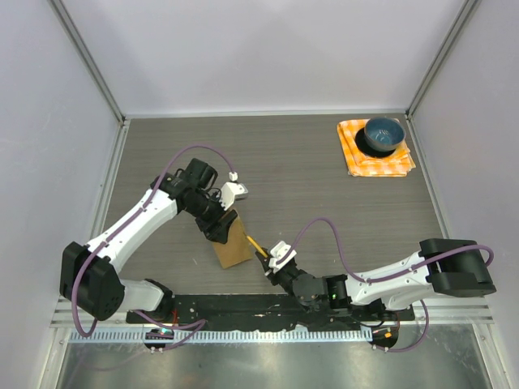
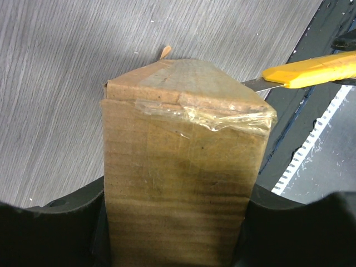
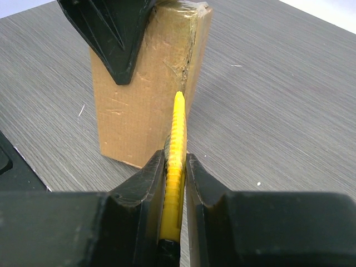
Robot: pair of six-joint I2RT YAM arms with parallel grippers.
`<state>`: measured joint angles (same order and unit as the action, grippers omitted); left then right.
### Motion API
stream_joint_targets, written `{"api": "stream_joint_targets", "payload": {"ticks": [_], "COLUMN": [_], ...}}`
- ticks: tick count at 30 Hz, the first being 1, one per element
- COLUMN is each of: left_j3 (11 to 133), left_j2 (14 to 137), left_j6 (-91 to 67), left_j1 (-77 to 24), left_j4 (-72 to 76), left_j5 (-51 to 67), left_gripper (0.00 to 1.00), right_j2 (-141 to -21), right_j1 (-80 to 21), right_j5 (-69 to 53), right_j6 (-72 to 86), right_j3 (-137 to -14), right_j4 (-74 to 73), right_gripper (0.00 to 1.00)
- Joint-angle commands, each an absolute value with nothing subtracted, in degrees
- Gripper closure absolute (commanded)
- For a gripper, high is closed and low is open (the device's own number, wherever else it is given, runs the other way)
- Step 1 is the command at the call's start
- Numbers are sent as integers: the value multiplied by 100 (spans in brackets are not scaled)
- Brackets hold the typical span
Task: Unpack the express box
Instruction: Cut the express box at the center of the board.
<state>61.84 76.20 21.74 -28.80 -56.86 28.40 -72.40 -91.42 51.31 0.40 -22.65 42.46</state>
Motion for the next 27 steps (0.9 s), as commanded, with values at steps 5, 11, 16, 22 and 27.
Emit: {"api": "stream_joint_targets", "payload": {"ticks": [5,11,16,22,27], "left_j3": [6179,6144,6144,6108,6117], "left_j2": [7436,7444,7444,7435,7444], "left_j6": [2224,2224,2215,2206,2206], "left_j1": [-2936,-2936,-2944,-2944,-2944], "left_j4": [-5704,-5687,-5669,-5651,-5634], "left_j5": [3050,3032,3032,3024,3015], "left_gripper": [100,100,100,100,100], "right_j2": [-7040,-6944,-6917,-6899,-6856], "right_j1": [-9097,-9097,-9097,-9105,-9105], "right_j5": [5168,5124,5106,5080,5063], "right_j6": [237,281,307,334,325], "right_j3": [-2303,-2285,-2285,-2285,-2285], "right_j4": [4193,4087,3999,3920,3885], "right_gripper": [99,99,99,99,99]}}
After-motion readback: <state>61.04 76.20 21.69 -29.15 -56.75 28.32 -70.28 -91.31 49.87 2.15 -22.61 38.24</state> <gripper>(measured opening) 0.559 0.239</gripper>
